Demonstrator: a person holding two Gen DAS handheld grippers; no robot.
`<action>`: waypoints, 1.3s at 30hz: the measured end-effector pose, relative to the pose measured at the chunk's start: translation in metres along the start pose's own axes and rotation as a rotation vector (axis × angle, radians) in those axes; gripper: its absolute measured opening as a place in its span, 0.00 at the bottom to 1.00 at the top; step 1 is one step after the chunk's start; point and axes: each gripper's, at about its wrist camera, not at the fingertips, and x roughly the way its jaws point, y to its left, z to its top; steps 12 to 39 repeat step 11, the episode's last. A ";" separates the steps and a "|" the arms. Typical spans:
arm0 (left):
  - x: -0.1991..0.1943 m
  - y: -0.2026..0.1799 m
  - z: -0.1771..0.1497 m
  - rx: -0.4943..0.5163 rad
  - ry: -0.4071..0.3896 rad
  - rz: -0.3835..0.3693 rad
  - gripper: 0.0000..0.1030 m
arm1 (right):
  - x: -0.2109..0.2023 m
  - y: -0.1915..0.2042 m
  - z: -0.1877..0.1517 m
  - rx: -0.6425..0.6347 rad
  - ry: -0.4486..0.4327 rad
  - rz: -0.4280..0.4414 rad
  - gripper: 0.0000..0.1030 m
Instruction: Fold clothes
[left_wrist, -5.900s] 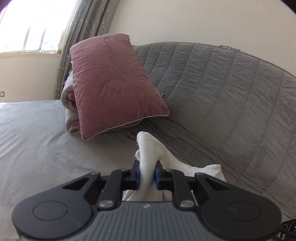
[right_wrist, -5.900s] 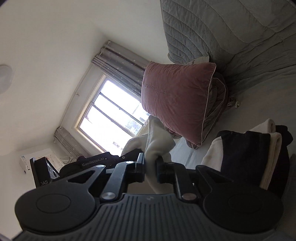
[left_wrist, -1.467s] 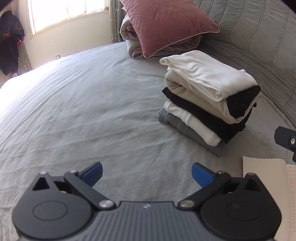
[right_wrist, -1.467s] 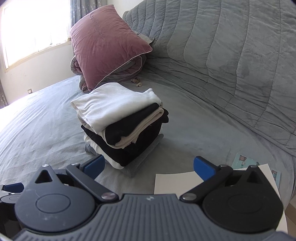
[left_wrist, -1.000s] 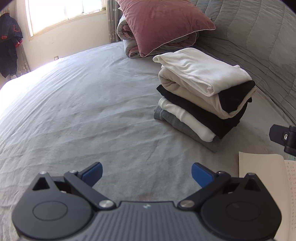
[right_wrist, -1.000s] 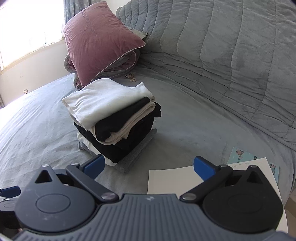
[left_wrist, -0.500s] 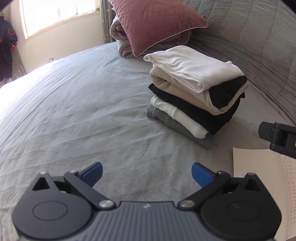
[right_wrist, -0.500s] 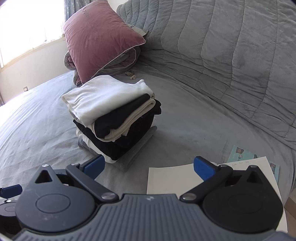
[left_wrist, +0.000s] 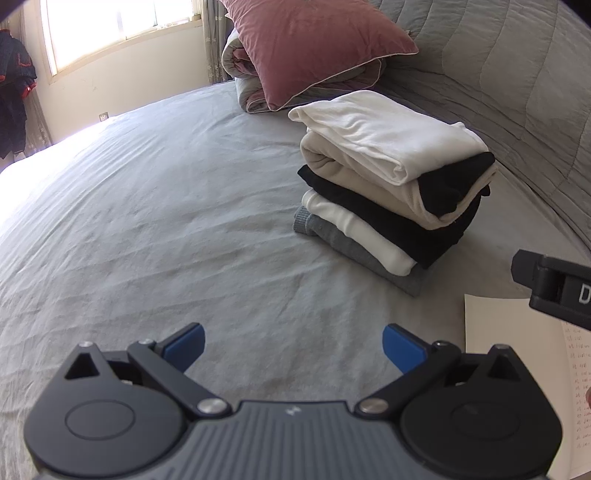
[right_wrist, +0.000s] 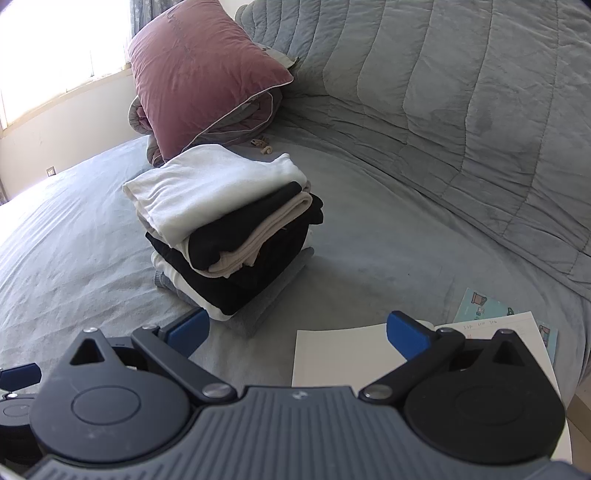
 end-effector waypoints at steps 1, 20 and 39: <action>0.000 0.000 0.000 -0.001 0.001 0.000 0.99 | 0.000 0.000 0.000 -0.002 0.000 -0.001 1.00; 0.000 -0.001 -0.002 0.005 0.006 -0.003 0.99 | 0.002 0.002 0.000 -0.011 0.005 -0.009 1.00; 0.000 -0.001 -0.002 0.005 0.006 -0.003 0.99 | 0.002 0.002 0.000 -0.011 0.005 -0.009 1.00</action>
